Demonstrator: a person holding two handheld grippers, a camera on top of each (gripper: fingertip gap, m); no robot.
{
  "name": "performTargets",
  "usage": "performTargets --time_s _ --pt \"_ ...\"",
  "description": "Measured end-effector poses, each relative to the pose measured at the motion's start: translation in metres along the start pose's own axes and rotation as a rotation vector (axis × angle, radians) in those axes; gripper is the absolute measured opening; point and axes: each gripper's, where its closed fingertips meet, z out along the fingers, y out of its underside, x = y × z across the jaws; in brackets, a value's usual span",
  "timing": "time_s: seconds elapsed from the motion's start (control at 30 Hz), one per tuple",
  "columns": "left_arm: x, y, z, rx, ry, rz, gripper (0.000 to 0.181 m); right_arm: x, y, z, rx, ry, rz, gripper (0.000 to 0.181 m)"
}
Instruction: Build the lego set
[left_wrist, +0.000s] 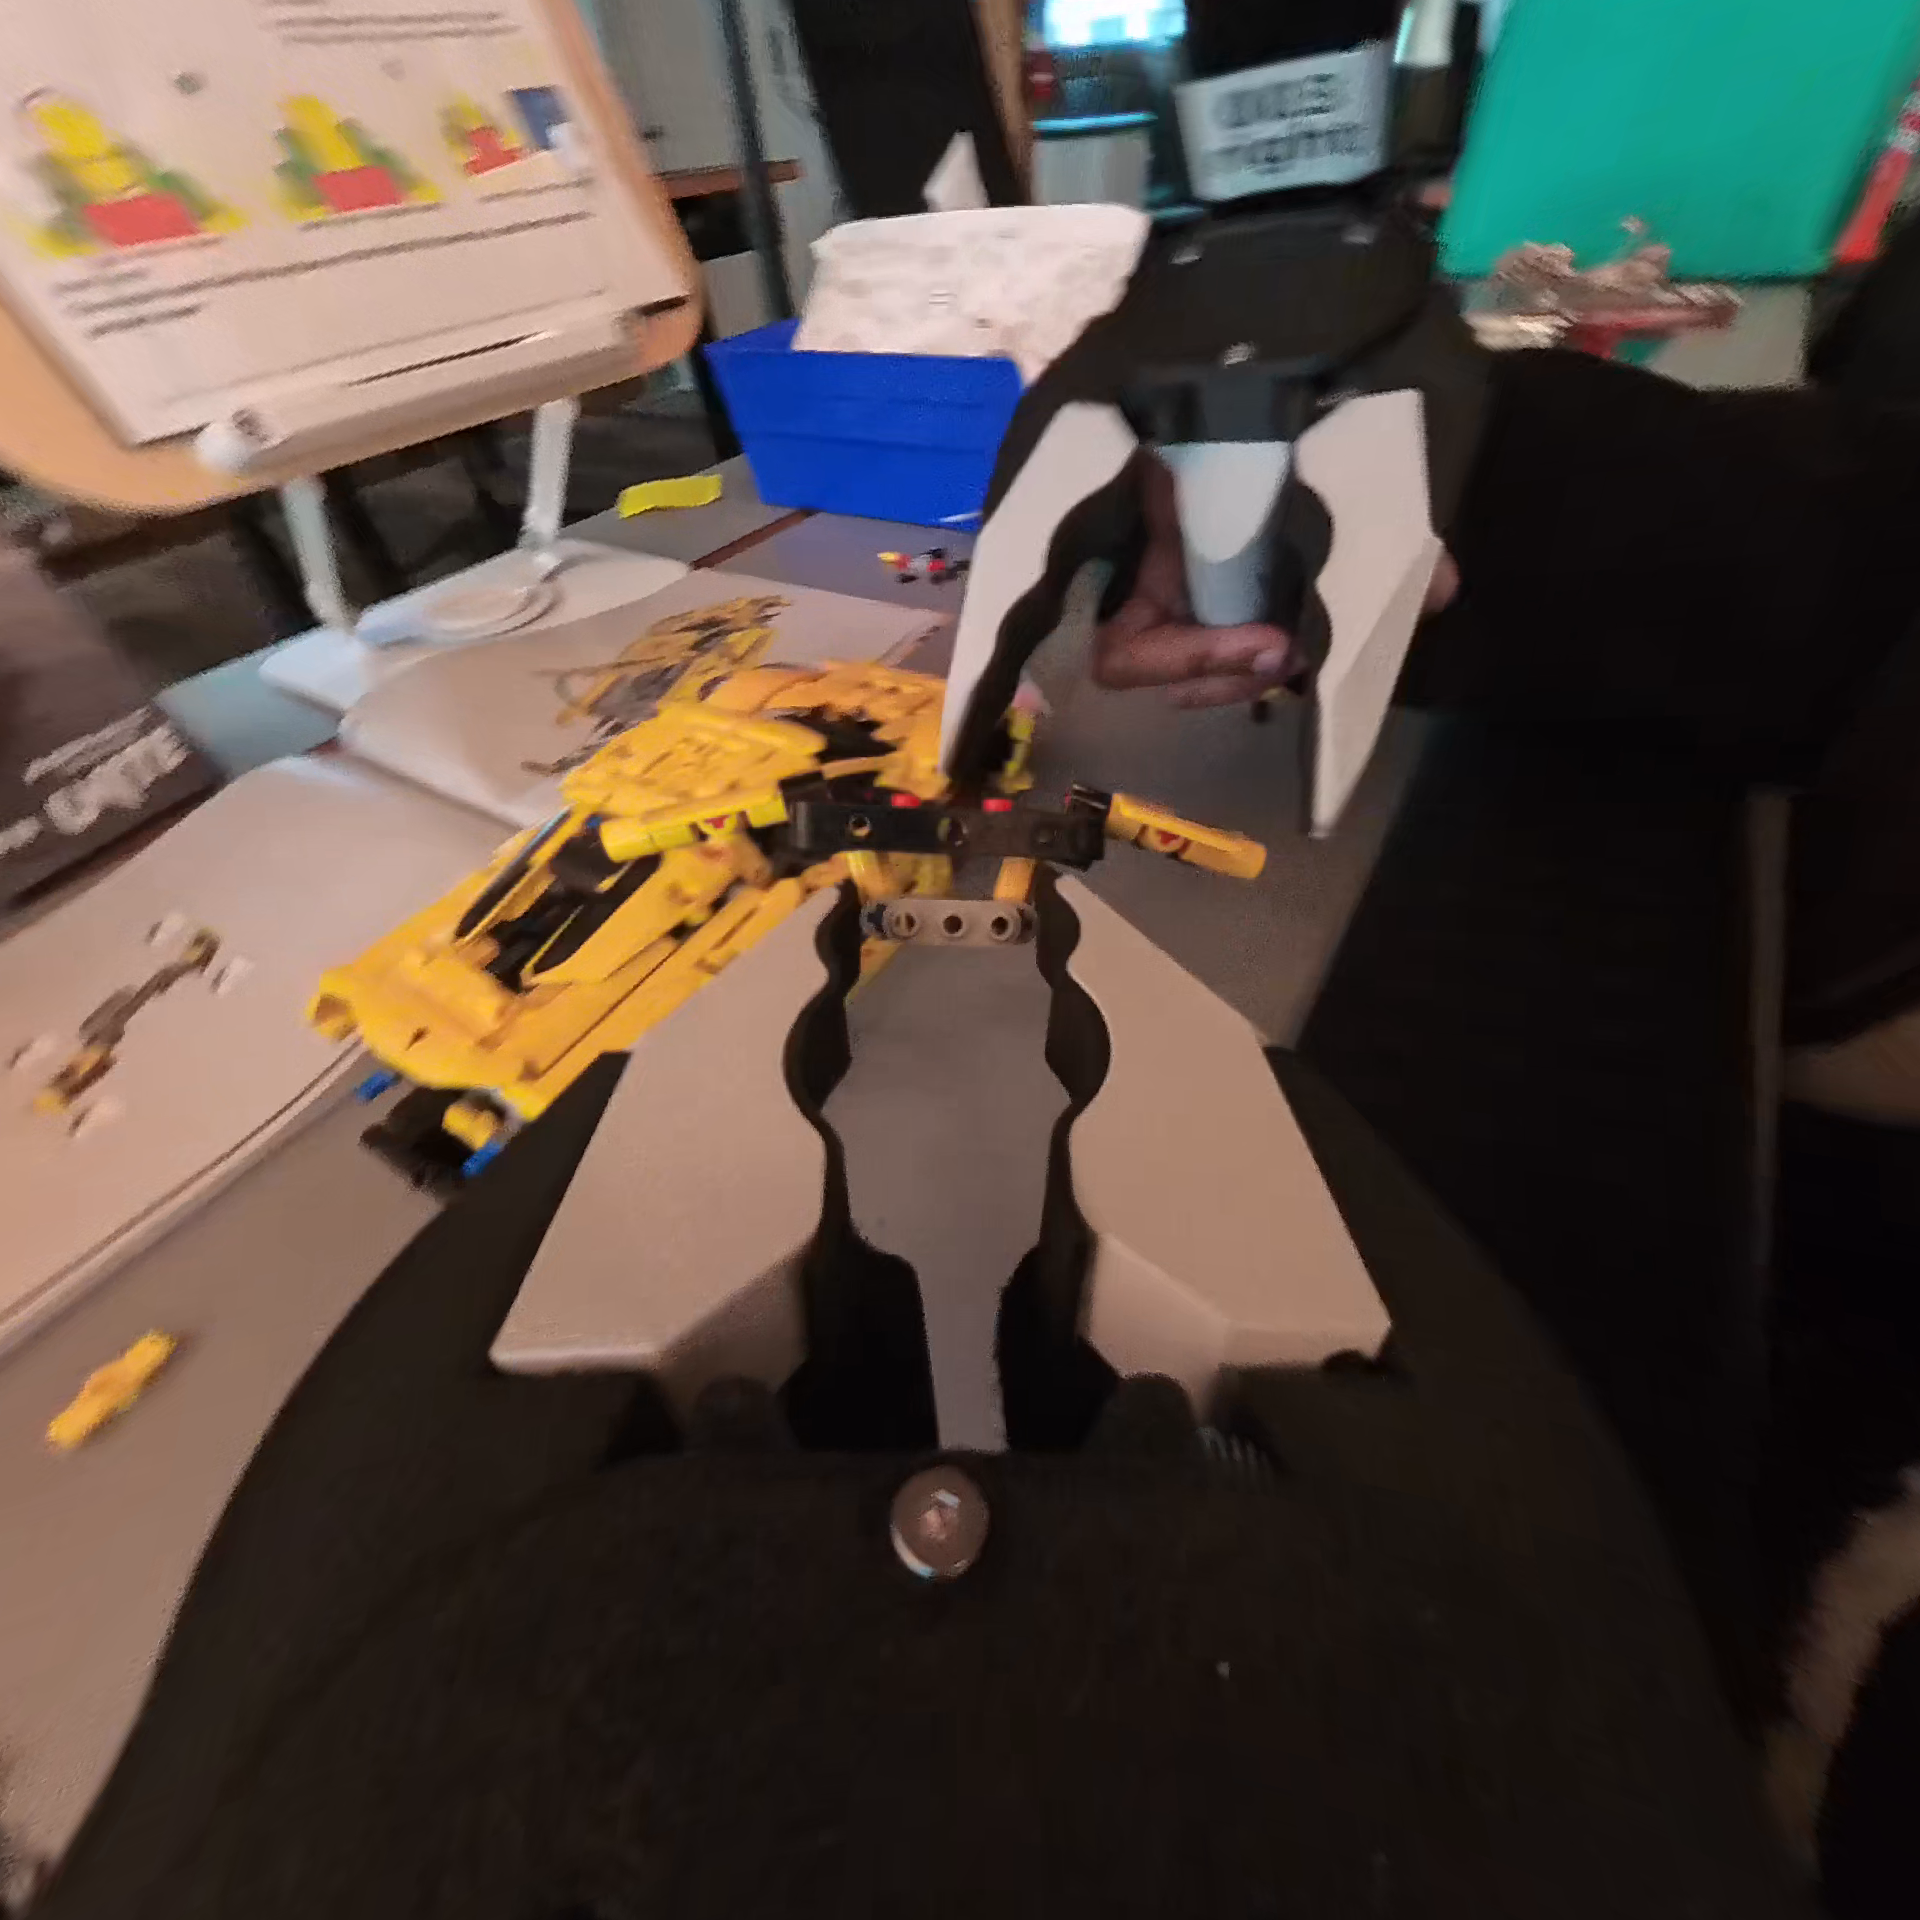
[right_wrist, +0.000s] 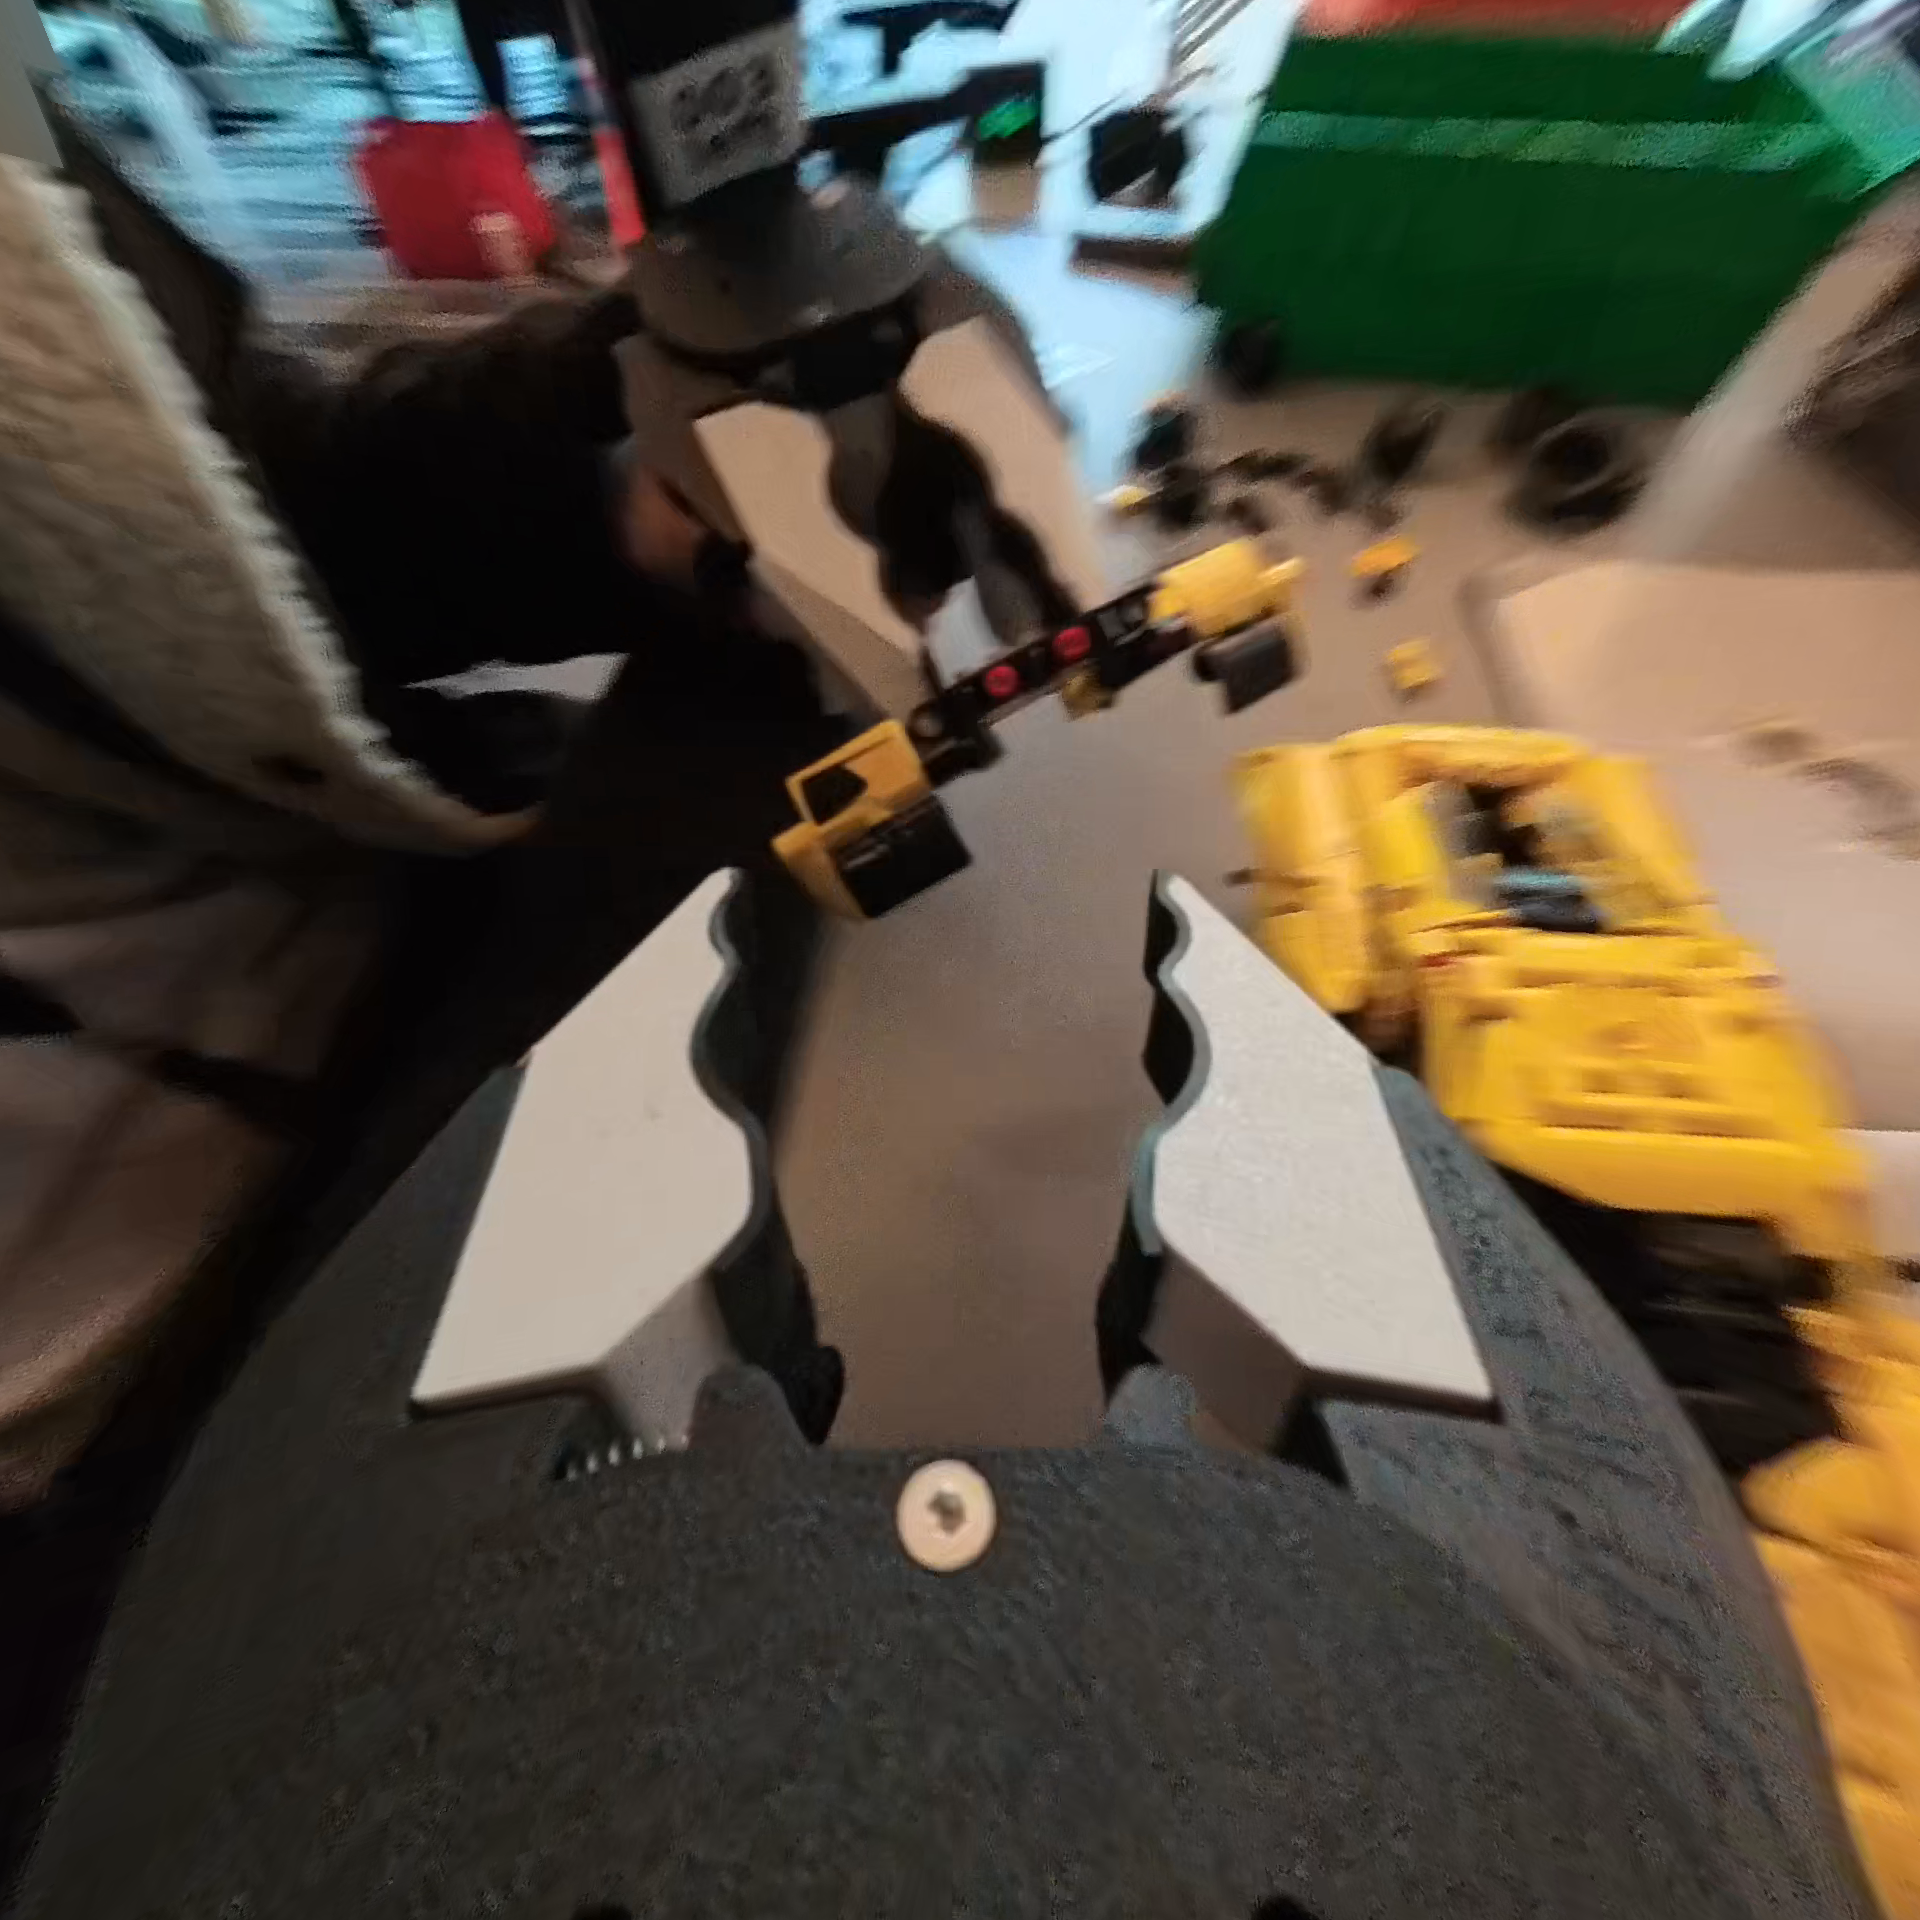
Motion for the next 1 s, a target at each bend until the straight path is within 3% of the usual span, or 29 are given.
performTargets --time_s 0.1,0.23,0.43,0.77,1.0 --pt "-0.032 0.007 -0.007 -0.003 -0.115 -0.150 0.034 0.035 -0.023 -0.009 0.098 0.302 -0.205 0.074" --pt "-0.055 0.013 -0.015 0.010 -0.204 -0.303 0.033 0.034 -0.030 0.005 0.019 0.533 -0.462 0.071" --pt "-0.054 0.012 -0.008 0.053 -0.201 -0.450 0.033 0.025 -0.021 0.037 -0.090 0.609 -0.607 0.080" --pt "-0.043 0.011 0.002 0.051 -0.119 -0.509 0.033 0.029 -0.003 0.048 -0.220 0.621 -0.714 0.081" --pt "-0.040 0.013 0.005 0.038 -0.087 -0.531 0.033 0.029 -0.003 0.048 -0.222 0.622 -0.727 0.080"
